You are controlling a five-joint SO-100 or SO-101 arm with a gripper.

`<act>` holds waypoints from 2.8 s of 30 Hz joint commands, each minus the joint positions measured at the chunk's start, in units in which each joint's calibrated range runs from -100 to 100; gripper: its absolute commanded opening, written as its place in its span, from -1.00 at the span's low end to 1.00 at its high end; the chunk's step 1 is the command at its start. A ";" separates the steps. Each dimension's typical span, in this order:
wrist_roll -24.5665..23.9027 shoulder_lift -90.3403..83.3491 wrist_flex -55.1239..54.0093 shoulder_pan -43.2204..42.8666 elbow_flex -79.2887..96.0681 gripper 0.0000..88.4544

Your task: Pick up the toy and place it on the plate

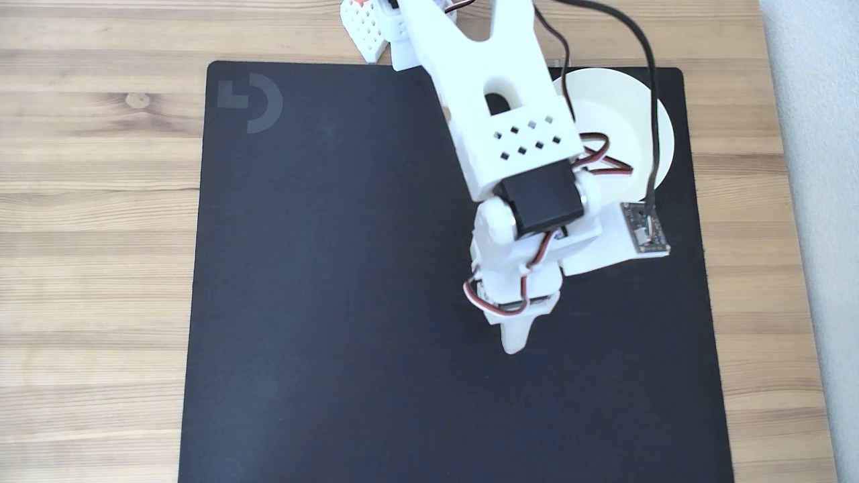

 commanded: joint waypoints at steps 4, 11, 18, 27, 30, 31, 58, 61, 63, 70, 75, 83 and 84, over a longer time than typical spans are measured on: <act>-0.30 -0.26 -0.40 -1.00 -2.56 -0.24; -0.30 0.82 0.03 -1.09 -2.38 -0.24; -0.30 2.49 -0.40 -1.09 -2.65 -0.24; -7.50 2.41 -0.48 -1.09 -2.74 -0.23; -11.68 2.41 -0.48 -0.75 -2.74 -0.23; -14.76 2.41 -0.48 -0.58 -2.74 -0.23; -35.42 2.66 -2.94 -1.84 -6.80 -0.23; -35.42 2.66 -3.28 -2.34 -6.98 -0.23; -35.74 2.66 -3.28 -2.93 -7.07 -0.23; -36.73 2.82 -2.77 -3.26 -6.35 -0.23; -36.73 5.74 -3.19 -3.26 -7.16 -0.23; -36.78 6.41 -5.39 -3.26 -7.16 -0.23; -36.78 6.41 -5.98 -3.26 -7.07 -0.23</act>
